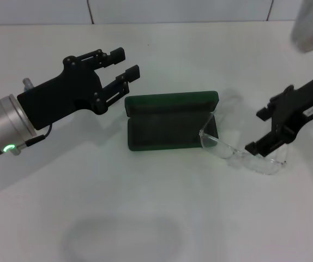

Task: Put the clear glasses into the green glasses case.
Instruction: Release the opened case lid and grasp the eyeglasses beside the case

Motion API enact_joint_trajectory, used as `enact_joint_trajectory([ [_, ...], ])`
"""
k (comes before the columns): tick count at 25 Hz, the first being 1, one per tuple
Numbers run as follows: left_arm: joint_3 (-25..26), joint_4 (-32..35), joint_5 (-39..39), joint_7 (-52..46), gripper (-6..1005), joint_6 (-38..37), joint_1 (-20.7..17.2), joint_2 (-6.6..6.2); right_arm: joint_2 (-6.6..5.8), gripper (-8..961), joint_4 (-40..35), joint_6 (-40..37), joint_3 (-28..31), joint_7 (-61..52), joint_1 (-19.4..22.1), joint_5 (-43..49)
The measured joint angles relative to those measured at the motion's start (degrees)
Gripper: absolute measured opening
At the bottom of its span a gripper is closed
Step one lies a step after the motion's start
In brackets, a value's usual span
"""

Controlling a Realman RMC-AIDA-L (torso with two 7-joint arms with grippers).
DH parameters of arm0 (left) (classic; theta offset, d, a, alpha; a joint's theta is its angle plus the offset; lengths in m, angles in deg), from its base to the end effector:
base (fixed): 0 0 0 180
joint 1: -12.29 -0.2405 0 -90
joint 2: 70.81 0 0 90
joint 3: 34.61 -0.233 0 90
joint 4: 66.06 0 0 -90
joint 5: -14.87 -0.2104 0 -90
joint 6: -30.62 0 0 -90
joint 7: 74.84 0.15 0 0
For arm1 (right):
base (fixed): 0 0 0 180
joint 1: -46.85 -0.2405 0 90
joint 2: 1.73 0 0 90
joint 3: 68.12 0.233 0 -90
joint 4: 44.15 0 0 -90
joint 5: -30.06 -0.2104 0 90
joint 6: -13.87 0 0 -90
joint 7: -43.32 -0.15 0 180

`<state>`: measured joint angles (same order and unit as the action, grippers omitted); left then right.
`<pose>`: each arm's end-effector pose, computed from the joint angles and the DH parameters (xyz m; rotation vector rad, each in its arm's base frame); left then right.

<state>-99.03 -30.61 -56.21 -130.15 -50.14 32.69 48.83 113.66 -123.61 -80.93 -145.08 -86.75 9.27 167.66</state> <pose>-0.2231 0.3160 0.0005 -2.3815 -0.2766 -1.0284 0.1330 0.3453 0.0254 -2.8575 0.4983 -0.4076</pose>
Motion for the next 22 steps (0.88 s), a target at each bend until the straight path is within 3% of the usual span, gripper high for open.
enact_joint_trajectory([
  [5, 0.0, -0.1, -0.1, 0.0, 440, 0.0, 0.1, -0.02, 0.45, 869, 1.2, 2.3, -9.1, -4.8, -1.5, 5.9],
  [10, 0.0, -0.2, -0.3, 0.1, 441, 0.0, 0.3, -0.03, 0.53, 869, 3.5, 6.9, -14.1, -6.1, -2.1, 6.5],
  [15, 0.0, -0.2, -0.4, 0.3, 441, 0.0, 0.4, -0.02, 0.70, 712, 5.8, 10.5, -18.2, -6.1, -3.1, 6.1],
  [22, -0.1, -0.3, -0.4, 0.9, 441, 0.1, 0.6, 0.02, 0.79, 575, 9.4, 13.4, -22.2, -6.6, -4.9, 5.9],
])
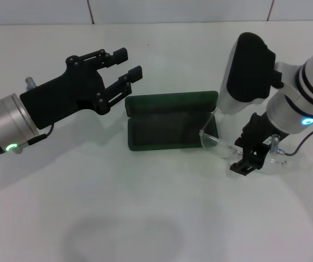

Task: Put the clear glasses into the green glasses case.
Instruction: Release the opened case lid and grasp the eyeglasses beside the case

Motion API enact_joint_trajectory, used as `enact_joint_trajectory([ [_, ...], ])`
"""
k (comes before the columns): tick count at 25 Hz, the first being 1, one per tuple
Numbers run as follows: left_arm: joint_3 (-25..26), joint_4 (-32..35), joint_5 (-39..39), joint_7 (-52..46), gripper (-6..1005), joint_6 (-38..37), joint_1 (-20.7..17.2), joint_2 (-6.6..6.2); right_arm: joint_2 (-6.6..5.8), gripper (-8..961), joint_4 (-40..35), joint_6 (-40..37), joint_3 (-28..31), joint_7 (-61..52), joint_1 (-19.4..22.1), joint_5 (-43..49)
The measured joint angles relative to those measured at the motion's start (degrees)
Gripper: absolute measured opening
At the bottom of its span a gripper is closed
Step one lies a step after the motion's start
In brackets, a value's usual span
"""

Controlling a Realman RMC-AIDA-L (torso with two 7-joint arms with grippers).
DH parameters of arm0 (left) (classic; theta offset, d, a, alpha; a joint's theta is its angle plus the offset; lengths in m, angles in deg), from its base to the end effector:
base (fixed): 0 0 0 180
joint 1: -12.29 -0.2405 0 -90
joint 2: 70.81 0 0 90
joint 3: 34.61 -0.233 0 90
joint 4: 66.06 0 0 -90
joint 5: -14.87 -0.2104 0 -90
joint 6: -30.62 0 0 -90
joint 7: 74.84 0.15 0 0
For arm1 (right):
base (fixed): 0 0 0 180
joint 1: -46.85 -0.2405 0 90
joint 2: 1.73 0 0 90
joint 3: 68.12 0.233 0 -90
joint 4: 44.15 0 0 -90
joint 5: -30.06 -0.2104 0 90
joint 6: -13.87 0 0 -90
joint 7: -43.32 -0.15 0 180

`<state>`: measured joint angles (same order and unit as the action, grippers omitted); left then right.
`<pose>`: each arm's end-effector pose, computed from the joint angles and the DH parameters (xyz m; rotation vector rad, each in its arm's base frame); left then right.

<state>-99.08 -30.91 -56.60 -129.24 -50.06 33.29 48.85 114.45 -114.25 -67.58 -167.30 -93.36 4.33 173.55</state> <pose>-0.2210 0.3174 -0.0014 -2.3911 -0.2517 -1.0195 0.1337 0.3422 -0.0504 -2.8233 0.2891 -0.7319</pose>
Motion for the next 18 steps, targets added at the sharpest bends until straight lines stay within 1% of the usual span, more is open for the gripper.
enact_joint_trajectory([
  [5, -0.2, 0.0, 0.0, 0.1, 441, 0.0, 0.0, 0.04, 0.01, 525, 0.4, 2.2, -1.1, -0.1, 0.3, 0.0],
  [12, -0.2, 0.0, 0.0, 0.1, 441, 0.0, 0.0, 0.05, 0.01, 433, 1.3, 1.8, -1.4, -0.1, -0.1, -0.6],
  [18, -0.1, -0.3, -0.1, 0.1, 441, 0.0, 0.1, 0.05, 0.01, 279, 1.1, 1.8, -1.6, 0.3, -0.2, -0.2],
])
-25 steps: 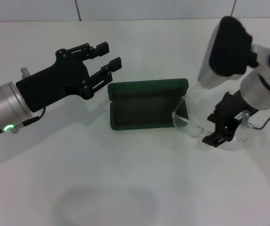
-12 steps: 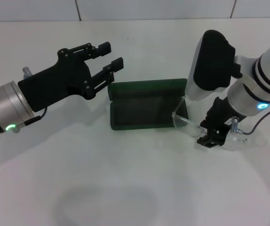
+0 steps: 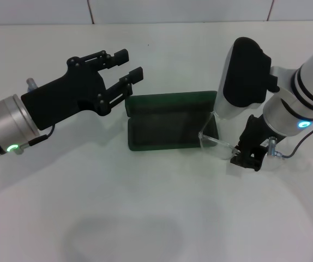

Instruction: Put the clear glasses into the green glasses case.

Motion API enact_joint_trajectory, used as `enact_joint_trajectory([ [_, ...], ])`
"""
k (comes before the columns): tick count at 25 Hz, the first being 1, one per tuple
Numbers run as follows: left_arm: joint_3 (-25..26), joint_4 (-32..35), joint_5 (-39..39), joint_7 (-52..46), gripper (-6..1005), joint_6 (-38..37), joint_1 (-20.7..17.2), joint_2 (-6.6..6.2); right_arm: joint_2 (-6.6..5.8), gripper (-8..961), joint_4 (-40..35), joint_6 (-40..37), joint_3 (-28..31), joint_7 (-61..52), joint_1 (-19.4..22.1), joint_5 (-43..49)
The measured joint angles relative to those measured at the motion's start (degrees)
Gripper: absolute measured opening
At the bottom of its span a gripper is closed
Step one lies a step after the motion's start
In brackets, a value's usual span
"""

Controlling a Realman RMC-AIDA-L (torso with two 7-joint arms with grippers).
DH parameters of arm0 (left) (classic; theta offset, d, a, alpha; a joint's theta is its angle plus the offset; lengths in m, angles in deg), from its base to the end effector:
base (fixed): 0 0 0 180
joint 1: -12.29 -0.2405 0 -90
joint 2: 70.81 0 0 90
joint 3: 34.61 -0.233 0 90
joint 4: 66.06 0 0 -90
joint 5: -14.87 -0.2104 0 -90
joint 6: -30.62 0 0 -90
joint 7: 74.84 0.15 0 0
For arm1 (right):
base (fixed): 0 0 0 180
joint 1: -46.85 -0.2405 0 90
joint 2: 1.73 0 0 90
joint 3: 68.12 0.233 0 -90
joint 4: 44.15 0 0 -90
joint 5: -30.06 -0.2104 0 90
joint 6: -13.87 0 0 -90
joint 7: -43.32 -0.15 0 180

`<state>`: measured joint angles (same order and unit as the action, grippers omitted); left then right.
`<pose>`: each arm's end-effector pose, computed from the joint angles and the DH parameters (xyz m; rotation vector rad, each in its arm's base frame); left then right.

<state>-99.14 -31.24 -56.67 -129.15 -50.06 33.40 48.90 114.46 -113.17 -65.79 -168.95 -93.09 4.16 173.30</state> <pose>-0.2211 0.3170 -0.0029 -2.3945 -0.2552 -1.0196 0.1353 0.3418 -0.0566 -2.8253 0.2619 -0.7381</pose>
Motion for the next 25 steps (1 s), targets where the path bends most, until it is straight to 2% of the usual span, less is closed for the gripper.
enact_joint_trajectory([
  [5, 0.1, 0.0, 0.1, 0.0, 441, 0.0, 0.0, -0.02, -0.36, 156, -1.3, -0.4, -0.1, 0.4, 0.2, 0.2],
  [8, 0.1, 0.0, 0.1, 0.0, 441, 0.0, -0.1, -0.10, -0.64, 139, -3.3, -1.4, 1.3, 1.1, 1.2, 0.2],
  [11, 0.1, 0.0, 0.1, 0.0, 441, 0.0, -0.4, -0.19, -0.58, 121, -8.1, -5.3, 7.1, 4.7, 4.0, -0.6],
  [14, 0.1, 0.0, 0.2, 0.0, 441, 0.0, -0.5, -0.24, -0.47, 121, -14.0, -10.2, 16.6, 9.9, 7.6, -4.4],
  [16, 0.5, 0.0, 0.4, 0.0, 441, -0.1, -0.7, -0.23, -0.47, 122, -15.7, -11.7, 20.7, 12.1, 8.7, -6.5],
  [18, 0.9, 0.0, 0.5, 0.0, 441, -0.3, -0.9, -0.15, -0.42, 122, -17.1, -12.2, 25.6, 15.6, 10.4, -9.5],
  [20, 1.0, 0.0, 0.5, 0.0, 440, -0.5, -0.9, -0.04, -0.36, 122, -17.2, -11.4, 27.7, 20.5, 11.8, -13.1],
  [25, 0.9, -0.1, 0.5, -0.5, 440, -1.0, 0.1, 0.02, -0.11, 123, -9.7, -9.7, 28.0, 42.9, 14.3, -26.5],
])
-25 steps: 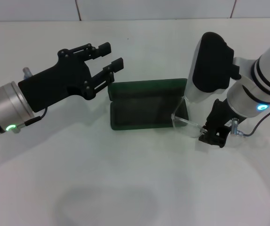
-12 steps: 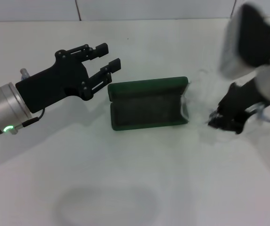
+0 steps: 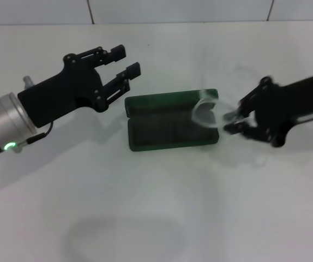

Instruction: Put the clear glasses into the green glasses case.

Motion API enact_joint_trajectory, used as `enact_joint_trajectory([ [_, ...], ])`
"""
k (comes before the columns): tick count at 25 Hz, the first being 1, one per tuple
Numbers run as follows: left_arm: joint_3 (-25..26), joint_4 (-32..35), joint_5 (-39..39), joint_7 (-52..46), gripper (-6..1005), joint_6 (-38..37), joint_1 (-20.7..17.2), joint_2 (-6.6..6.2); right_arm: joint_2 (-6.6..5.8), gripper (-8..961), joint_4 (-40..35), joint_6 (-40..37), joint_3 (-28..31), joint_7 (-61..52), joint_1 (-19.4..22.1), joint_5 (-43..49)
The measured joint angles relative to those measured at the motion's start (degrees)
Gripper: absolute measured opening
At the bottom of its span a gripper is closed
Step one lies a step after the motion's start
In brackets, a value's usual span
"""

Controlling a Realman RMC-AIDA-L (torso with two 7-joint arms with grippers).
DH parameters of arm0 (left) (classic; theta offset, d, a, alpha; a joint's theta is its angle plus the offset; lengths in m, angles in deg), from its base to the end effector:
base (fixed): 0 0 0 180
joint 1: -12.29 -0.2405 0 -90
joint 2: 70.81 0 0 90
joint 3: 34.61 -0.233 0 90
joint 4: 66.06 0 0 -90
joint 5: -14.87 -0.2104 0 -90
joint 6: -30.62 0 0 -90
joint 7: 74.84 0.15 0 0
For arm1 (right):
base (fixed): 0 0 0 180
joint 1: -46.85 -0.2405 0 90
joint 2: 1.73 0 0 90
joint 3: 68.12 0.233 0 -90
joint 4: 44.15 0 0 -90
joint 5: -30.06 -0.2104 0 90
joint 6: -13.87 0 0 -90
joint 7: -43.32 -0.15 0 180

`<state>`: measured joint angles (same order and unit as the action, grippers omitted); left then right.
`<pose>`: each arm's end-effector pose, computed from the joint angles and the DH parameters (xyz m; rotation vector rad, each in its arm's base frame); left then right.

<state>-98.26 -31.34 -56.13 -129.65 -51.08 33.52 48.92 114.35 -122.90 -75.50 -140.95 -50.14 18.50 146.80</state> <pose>-0.2195 0.3173 0.0011 -2.3782 -0.2605 -1.0509 0.1348 0.3291 0.0275 -2.9548 -0.1863 0.1010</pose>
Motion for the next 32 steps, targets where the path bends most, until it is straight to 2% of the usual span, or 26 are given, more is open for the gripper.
enact_joint_trajectory([
  [5, 0.1, 0.0, 0.1, -1.4, 440, -5.5, 1.4, -0.07, -0.09, 122, 10.0, 1.5, -0.2, 23.2, 1.4, -11.2],
  [13, -0.9, 0.0, -0.5, -3.6, 440, -12.7, 3.2, -0.31, -0.02, 122, 19.1, 3.0, -0.2, 42.3, 2.1, -17.2],
  [17, -2.7, 0.0, -0.7, -4.3, 440, -16.5, 4.4, -0.44, -0.13, 123, 22.0, 2.7, -0.1, 48.0, 2.2, -20.4],
  [22, -6.7, -0.1, -1.3, -4.8, 440, -16.7, 6.4, -0.29, -0.05, 121, 22.3, 2.3, -1.0, 50.2, 2.2, -21.4],
  [32, -7.3, -3.5, -2.1, -5.2, 440, -15.8, 8.8, -0.30, -0.20, 122, 22.7, -3.1, -1.4, 59.3, 4.2, -25.4],
])
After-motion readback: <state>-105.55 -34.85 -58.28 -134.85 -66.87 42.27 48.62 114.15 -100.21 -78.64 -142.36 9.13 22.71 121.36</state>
